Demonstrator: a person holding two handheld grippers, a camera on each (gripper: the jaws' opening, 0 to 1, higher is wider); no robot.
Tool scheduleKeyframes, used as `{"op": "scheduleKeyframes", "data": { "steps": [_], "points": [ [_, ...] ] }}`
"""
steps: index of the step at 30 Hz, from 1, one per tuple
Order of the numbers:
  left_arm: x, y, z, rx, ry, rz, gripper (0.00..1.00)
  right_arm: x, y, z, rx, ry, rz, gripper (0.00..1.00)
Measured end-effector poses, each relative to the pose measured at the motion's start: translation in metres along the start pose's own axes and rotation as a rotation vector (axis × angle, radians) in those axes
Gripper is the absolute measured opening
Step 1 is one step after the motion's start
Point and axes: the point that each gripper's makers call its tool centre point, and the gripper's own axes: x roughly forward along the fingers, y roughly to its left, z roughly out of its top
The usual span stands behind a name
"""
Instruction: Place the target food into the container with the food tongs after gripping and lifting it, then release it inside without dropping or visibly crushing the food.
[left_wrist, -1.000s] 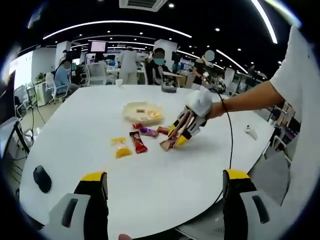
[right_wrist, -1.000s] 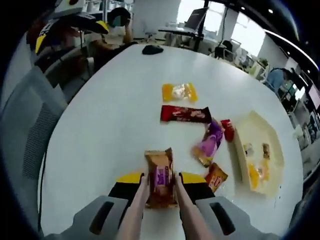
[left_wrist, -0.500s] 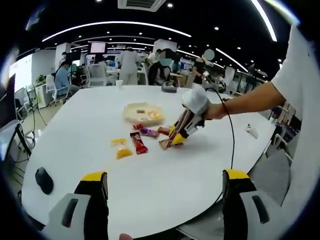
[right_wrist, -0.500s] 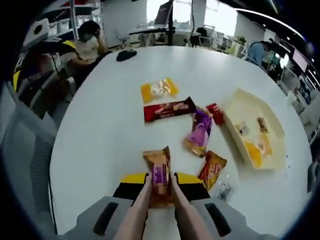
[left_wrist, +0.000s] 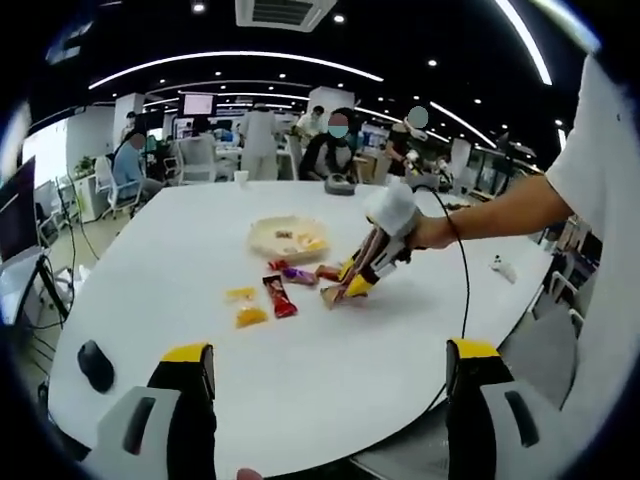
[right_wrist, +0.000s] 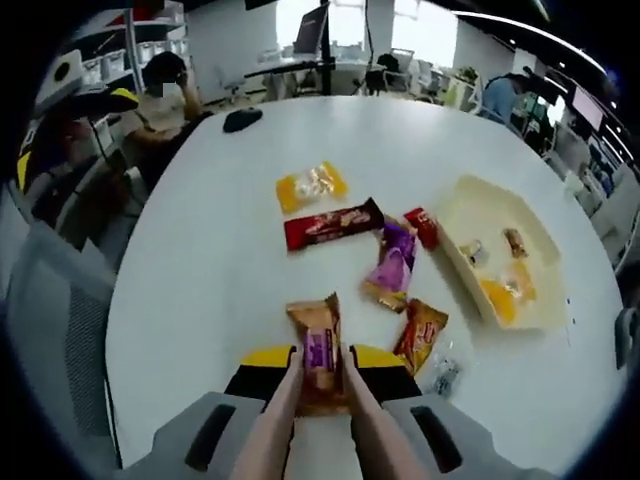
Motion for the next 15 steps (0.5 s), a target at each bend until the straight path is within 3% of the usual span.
{"op": "scheduleKeyframes", "data": {
  "steps": [7, 15],
  "points": [
    [-0.005, -0.01, 0.009, 0.024, -0.022, -0.007, 0.96, -0.034, 0.006, 0.012, 0.055, -0.09, -0.065, 0.2],
    [-0.011, -0.025, 0.017, 0.092, -0.021, -0.033, 0.96, -0.078, 0.016, 0.008, 0.161, -0.194, -0.156, 0.2]
  ]
}}
